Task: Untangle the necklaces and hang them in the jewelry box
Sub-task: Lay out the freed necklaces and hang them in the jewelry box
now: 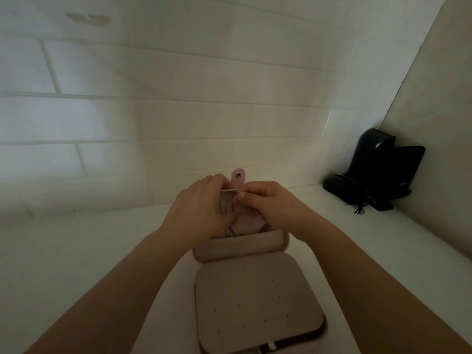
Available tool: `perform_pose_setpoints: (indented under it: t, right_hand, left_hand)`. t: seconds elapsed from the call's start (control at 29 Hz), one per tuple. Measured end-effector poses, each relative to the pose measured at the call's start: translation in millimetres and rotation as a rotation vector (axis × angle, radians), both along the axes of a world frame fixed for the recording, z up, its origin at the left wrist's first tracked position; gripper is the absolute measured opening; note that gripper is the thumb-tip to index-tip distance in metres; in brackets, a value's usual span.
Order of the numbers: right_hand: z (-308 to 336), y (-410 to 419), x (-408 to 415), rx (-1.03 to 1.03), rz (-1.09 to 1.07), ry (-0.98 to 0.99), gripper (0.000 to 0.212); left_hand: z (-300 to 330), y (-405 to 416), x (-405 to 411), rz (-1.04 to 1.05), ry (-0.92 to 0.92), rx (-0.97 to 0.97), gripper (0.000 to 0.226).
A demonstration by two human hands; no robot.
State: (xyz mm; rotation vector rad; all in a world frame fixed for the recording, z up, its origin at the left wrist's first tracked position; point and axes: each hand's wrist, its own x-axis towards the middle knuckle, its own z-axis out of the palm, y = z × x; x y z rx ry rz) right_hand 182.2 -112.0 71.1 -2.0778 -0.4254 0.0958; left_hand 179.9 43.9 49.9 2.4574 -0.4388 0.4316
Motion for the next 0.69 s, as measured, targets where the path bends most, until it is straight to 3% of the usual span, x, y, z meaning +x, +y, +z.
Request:
perform_pose_setpoints:
  t: [0.17,0.45,0.69]
  right_hand:
    - [4,-4,-4,-0.065,-0.072,-0.016,0.025]
    - [-12,3,-15,-0.186,-0.340,-0.229,0.029]
    - [-15,11,-18,-0.272,-0.497,-0.281,0.048]
  left_hand:
    - [-2,-8,-5,0.077,-0.143,-0.045,0.021]
    - [4,-10,-6,0.128,-0.094,-0.158,0.008]
    - [7,-12,-8,0.159,-0.062,-0.202,0.010]
